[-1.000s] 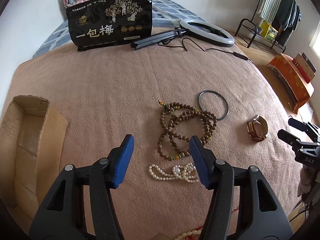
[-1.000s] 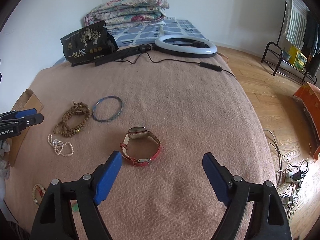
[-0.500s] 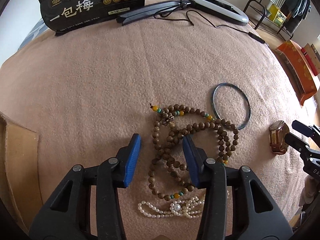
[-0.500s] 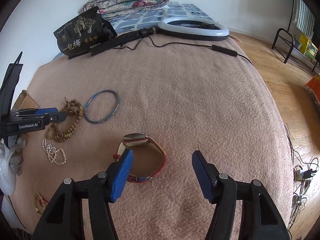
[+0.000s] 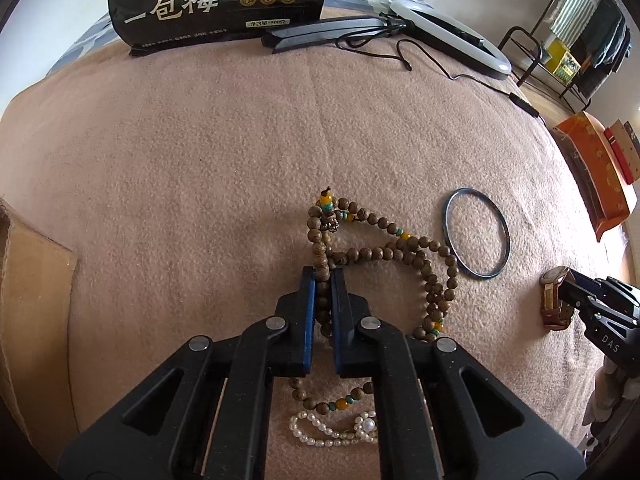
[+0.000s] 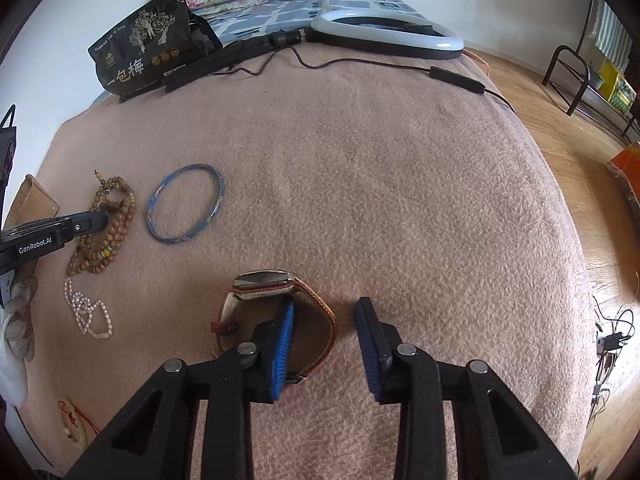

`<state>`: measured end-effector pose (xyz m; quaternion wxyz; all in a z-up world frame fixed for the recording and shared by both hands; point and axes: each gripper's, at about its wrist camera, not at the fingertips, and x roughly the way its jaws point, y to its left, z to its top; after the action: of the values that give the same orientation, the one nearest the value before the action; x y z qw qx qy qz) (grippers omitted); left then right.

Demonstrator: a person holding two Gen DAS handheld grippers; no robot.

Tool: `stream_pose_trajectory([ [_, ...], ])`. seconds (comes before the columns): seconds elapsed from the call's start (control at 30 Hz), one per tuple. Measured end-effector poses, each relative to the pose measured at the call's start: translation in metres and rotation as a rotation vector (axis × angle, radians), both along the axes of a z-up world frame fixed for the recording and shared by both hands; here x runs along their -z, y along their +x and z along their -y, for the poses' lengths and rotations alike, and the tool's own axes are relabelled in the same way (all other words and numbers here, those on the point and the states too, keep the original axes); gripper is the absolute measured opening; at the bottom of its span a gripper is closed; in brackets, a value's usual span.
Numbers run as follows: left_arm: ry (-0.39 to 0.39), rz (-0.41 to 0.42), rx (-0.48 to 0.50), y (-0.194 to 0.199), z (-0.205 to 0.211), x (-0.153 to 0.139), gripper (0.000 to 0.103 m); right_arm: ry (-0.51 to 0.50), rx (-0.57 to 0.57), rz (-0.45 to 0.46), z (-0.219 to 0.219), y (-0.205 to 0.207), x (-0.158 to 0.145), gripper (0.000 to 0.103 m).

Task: Organize jewelry
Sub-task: 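Close left tool on the brown bead mala while right tool closes on the red-strap watch, then lift the mala with left tool while right tool carries the watch toward the box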

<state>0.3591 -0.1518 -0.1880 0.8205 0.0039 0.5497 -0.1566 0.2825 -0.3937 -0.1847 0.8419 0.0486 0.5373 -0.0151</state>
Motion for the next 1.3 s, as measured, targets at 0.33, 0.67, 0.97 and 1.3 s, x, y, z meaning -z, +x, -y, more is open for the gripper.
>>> stream_pose_trajectory([
  [0.33,-0.033,0.068,-0.019,-0.008,-0.015,-0.039,0.004,0.032,0.021,0.019,0.001,-0.007,-0.009,0.007],
  [0.67,-0.067,0.146,-0.050,-0.031,-0.040,-0.086,0.004,-0.008,0.001,0.091,-0.014,-0.024,-0.050,0.007],
  [0.97,-0.107,0.217,-0.092,-0.062,-0.082,-0.132,0.004,-0.025,-0.059,0.160,-0.051,-0.037,-0.096,0.007],
  [1.3,-0.119,0.283,-0.157,-0.098,-0.145,-0.165,0.004,-0.024,-0.158,0.222,-0.117,-0.044,-0.136,0.007],
])
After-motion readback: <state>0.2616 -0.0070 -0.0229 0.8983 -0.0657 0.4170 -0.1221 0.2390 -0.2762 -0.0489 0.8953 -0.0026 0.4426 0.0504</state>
